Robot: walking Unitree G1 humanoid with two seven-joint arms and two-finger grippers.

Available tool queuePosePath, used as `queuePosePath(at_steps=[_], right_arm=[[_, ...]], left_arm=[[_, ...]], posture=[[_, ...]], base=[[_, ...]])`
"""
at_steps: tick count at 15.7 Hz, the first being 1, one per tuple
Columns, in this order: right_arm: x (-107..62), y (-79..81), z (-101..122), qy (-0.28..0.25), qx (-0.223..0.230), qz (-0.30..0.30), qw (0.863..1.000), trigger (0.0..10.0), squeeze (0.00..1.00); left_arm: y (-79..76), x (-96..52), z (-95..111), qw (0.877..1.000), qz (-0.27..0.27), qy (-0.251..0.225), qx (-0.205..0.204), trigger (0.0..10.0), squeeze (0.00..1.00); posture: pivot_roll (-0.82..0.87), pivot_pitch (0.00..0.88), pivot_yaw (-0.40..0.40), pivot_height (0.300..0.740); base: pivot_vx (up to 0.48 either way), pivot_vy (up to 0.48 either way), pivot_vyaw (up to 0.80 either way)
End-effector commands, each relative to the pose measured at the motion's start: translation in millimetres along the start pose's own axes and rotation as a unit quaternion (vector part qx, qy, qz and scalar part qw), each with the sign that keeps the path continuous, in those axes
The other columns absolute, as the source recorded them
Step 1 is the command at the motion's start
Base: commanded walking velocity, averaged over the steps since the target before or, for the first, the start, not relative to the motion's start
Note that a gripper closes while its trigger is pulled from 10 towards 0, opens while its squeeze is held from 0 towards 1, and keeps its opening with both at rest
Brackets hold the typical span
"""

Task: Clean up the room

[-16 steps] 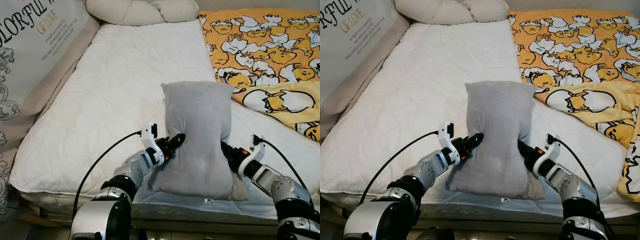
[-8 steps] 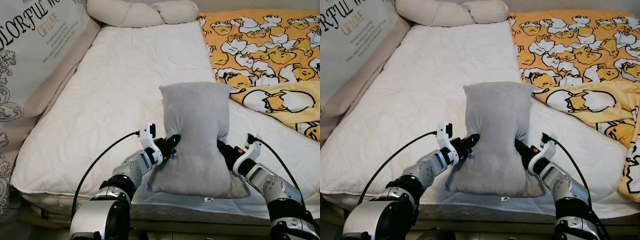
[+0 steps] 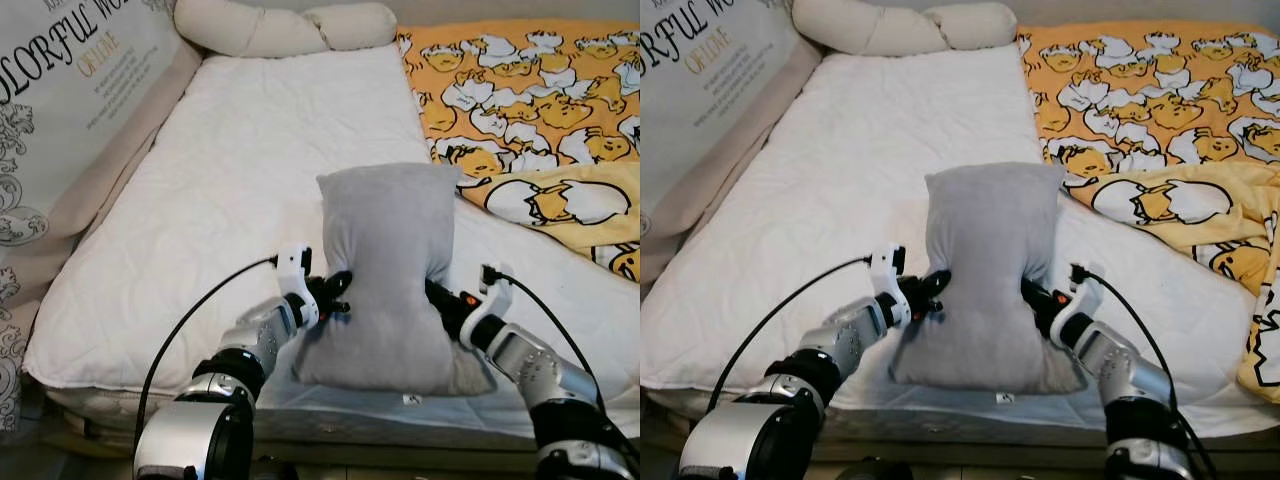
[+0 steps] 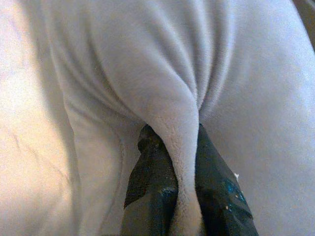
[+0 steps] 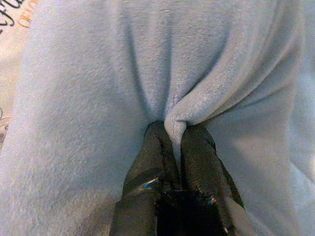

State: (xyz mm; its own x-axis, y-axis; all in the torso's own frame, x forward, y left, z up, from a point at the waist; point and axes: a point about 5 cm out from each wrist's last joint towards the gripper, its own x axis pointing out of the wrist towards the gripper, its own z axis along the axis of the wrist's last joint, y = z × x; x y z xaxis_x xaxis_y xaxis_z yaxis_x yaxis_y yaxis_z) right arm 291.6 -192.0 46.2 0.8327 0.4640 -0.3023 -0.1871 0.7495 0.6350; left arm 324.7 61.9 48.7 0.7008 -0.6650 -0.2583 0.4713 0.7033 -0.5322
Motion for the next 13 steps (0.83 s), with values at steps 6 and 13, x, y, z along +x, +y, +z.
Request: queuePosePath(at_steps=[6, 13], right_arm=[[14.1, 69.7, 36.7, -0.102, -0.074, 0.040, 0.991, 0.0, 0.00], [-0.4, 94.6, 53.9, -0.178, -0.124, -0.018, 0.976, 1.8, 0.00]], left_arm=[[-10.5, -21.8, 73.1, 0.983, 0.012, -0.136, 0.119, 3.5, 0.00], [-30.2, -63.2, 81.8, 0.965, 0.063, -0.168, 0.192, 10.0, 0.00]], posture=[[-0.02, 0.000, 0.097, 0.740], [0.01, 0.000, 0.064, 0.740]], base=[[0.000, 0.000, 0.00], [0.000, 0.000, 0.00]])
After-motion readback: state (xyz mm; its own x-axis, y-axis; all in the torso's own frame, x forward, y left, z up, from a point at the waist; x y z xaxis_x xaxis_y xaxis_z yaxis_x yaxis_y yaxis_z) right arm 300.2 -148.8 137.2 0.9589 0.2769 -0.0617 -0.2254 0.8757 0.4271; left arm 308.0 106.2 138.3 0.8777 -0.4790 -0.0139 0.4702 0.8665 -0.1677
